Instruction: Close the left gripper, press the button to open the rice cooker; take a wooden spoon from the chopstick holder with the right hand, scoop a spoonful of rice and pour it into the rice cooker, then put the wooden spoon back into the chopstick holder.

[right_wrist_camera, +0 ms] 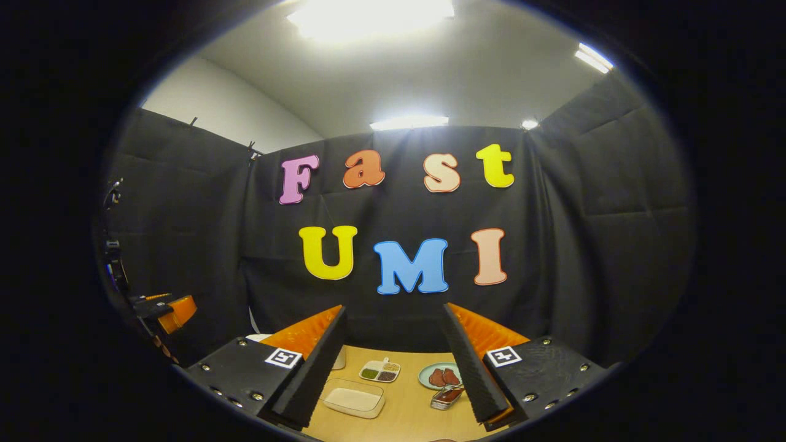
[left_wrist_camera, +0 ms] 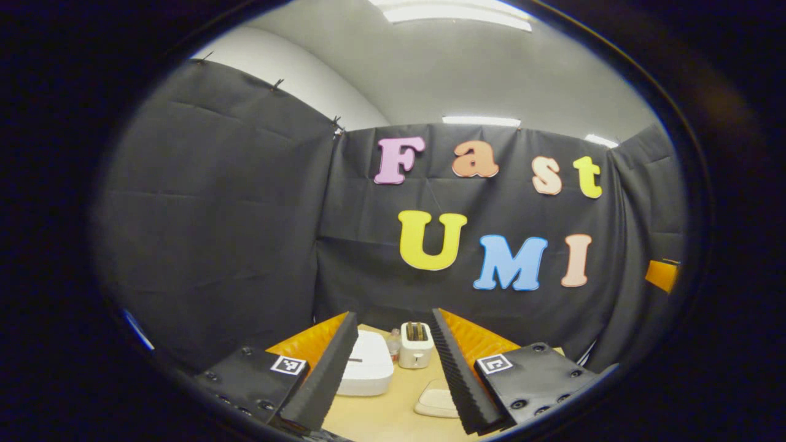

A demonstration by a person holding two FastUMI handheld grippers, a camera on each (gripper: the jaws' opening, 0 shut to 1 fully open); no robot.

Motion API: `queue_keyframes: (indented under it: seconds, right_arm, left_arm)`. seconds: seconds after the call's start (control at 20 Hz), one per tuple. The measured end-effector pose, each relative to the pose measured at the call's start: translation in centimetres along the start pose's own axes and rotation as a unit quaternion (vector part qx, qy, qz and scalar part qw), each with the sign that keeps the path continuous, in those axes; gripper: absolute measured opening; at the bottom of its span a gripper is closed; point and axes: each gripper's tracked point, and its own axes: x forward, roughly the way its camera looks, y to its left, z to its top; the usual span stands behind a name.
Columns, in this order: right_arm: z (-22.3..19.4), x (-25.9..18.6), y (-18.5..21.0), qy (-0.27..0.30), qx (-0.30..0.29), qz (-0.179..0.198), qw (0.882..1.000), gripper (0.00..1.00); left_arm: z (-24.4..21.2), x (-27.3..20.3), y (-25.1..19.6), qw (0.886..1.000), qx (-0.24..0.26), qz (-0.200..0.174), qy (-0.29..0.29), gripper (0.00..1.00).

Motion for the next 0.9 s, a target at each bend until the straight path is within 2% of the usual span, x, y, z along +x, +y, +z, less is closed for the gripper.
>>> queue_keyframes:
  seconds: [0.15, 0.2, 0.35, 0.45, 0.6, 0.8, 0.85, 0.9]
  right_arm:
    - [-0.1, 1.4, 3.5, -0.004, -0.001, -0.003, 1.000, 0.94]
    - [0.1, 1.9, 4.1, -0.010, -0.007, -0.012, 1.000, 0.94]
    - [-0.1, 3.1, 6.3, -0.013, -0.014, -0.034, 0.999, 0.94]
    - [0.0, 3.6, 7.2, -0.012, -0.024, -0.048, 0.998, 0.94]
    - [-0.4, 4.3, 7.8, -0.008, -0.044, -0.075, 0.996, 0.93]
    - [-0.8, 5.7, 9.2, 0.002, -0.068, -0.087, 0.994, 0.93]
    - [-1.1, 6.0, 9.9, 0.006, -0.073, -0.085, 0.994, 0.93]
    - [-1.2, 6.2, 10.2, 0.009, -0.080, -0.086, 0.993, 0.93]
  left_arm:
    - [-2.6, 4.7, 2.2, 1.000, -0.011, -0.011, 0.019, 0.86]
    - [-3.9, 6.4, 2.9, 1.000, -0.004, -0.012, 0.024, 0.84]
    - [-7.6, 11.5, 5.0, 0.999, 0.015, -0.007, 0.050, 0.67]
    - [-10.6, 14.6, 6.4, 0.997, -0.003, 0.001, 0.075, 0.55]
    - [-14.6, 18.6, 8.3, 0.994, -0.010, 0.014, 0.105, 0.50]
    - [-18.5, 23.1, 11.2, 0.990, 0.025, 0.058, 0.127, 0.05]
    - [-19.8, 24.1, 11.3, 0.988, 0.021, 0.056, 0.140, 0.10]
    - [-20.4, 24.3, 11.0, 0.987, 0.017, 0.059, 0.151, 0.01]
